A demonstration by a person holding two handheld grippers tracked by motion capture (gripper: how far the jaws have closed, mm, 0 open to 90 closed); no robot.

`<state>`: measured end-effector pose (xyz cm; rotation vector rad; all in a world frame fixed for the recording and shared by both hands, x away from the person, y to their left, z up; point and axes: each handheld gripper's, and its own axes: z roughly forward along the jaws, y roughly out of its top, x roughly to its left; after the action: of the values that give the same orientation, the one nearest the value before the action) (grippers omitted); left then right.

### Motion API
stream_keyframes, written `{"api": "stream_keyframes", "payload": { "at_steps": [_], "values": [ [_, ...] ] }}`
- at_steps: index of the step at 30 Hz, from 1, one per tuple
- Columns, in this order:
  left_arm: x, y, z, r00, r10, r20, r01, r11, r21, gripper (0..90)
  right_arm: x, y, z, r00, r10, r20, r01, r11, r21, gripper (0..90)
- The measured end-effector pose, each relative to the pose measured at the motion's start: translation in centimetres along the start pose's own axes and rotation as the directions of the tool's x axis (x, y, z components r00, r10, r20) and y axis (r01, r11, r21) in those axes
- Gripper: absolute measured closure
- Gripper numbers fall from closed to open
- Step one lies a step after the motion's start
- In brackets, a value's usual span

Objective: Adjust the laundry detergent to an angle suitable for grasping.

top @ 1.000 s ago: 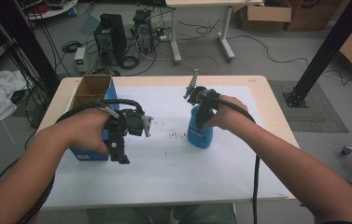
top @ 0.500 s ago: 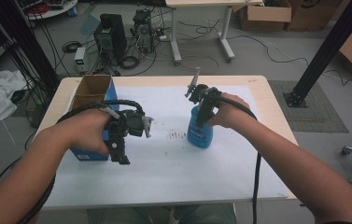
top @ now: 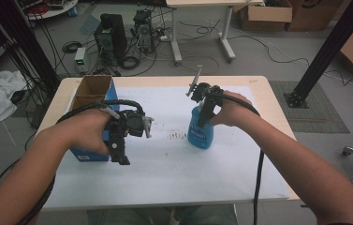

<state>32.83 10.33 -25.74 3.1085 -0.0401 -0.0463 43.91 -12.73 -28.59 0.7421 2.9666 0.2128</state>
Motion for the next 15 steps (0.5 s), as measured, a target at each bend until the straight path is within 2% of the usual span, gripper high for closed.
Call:
{"api": "stream_keyframes", "payload": {
  "at_steps": [11, 15],
  "values": [
    [0.3, 0.0, 0.1, 1.0, -0.001, 0.003, 0.001, 1.0, 0.0, 0.1, -0.5, -0.4, -1.0, 0.9988, -0.044, 0.023, 0.044, 0.9986, -0.028, 10.5],
    [0.3, 0.0, 0.0, 1.0, -0.001, 0.004, 0.001, 1.0, 0.0, 0.1, -0.5, -0.2, -1.2, 0.9969, -0.072, 0.031, 0.073, 0.9973, -0.013, 6.3]
  ]
}}
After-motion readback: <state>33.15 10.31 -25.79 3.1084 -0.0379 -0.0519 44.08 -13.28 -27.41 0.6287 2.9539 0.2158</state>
